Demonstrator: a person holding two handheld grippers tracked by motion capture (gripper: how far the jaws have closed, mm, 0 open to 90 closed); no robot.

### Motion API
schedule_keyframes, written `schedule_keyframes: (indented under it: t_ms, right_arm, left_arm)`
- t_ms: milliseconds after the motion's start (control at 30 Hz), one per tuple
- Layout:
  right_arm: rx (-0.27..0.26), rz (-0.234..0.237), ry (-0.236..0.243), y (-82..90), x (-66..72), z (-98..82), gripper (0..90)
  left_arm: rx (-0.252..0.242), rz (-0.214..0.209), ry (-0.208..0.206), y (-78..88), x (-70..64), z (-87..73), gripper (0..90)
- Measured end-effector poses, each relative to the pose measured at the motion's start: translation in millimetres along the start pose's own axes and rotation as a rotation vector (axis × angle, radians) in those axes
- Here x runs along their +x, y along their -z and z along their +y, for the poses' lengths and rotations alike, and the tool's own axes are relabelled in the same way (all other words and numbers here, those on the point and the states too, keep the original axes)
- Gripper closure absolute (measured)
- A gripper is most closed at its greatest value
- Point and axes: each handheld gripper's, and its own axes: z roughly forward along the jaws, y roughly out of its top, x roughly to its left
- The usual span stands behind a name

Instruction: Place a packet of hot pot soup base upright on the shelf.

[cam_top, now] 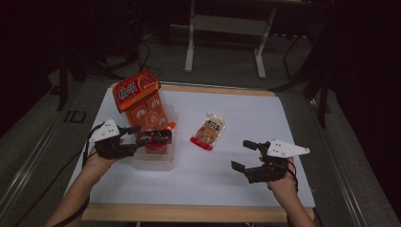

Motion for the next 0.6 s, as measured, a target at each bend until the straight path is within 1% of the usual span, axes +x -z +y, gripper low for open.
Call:
schedule_keyframes:
  t_ms: [67,100,167,200,267,333,433,467,500,567,600]
  right_arm:
    - [-0.002,0.001,-0.002,0.5,-0.4,0.1,13.3]
    - [-0.001,-0.001,-0.002,0.7,-0.6,0.1,13.5]
    - [-0.001,0.000,-0.004,1.1,-1.4,0.1,13.7]
    - [-0.003,0.001,-0.006,1.2,-1.8,0.0,13.8]
    - [-0.004,0.000,-0.005,1.6,-2.7,-0.2,13.8]
    - [-0.003,-0.003,-0.005,1.8,-3.2,-0.2,13.9]
    - [-0.001,-0.006,-0.009,1.8,-3.8,0.1,13.8]
    - [0.003,-0.009,-0.007,1.8,-3.7,0.2,13.8]
    - [0.004,-0.011,-0.005,1.7,-3.6,0.3,13.8]
    - [0.008,-0.017,0.002,1.3,-3.4,0.4,13.7]
    - [0.012,-0.022,0.007,0.9,-3.2,0.5,13.8]
  left_arm:
    - [-0.007,-0.005,-0.010,0.7,-2.3,3.9,40.6]
    - [-0.009,-0.006,-0.010,1.0,-3.4,5.9,38.4]
    - [-0.017,-0.011,-0.013,1.7,-5.8,9.5,38.2]
    - [-0.021,-0.016,-0.013,2.1,-7.2,11.3,37.7]
    - [-0.032,-0.027,0.003,3.0,-9.9,14.9,35.0]
    - [-0.042,-0.031,0.006,3.8,-13.5,18.0,33.8]
    - [-0.055,-0.044,0.009,3.8,-18.7,21.7,27.2]
    - [-0.064,-0.062,0.008,3.9,-20.5,22.4,24.1]
    - [-0.070,-0.068,0.011,3.7,-22.7,23.5,19.9]
    - [-0.075,-0.088,0.016,2.3,-27.4,25.4,15.4]
    - [-0.079,-0.085,0.013,2.0,-30.1,26.4,14.4]
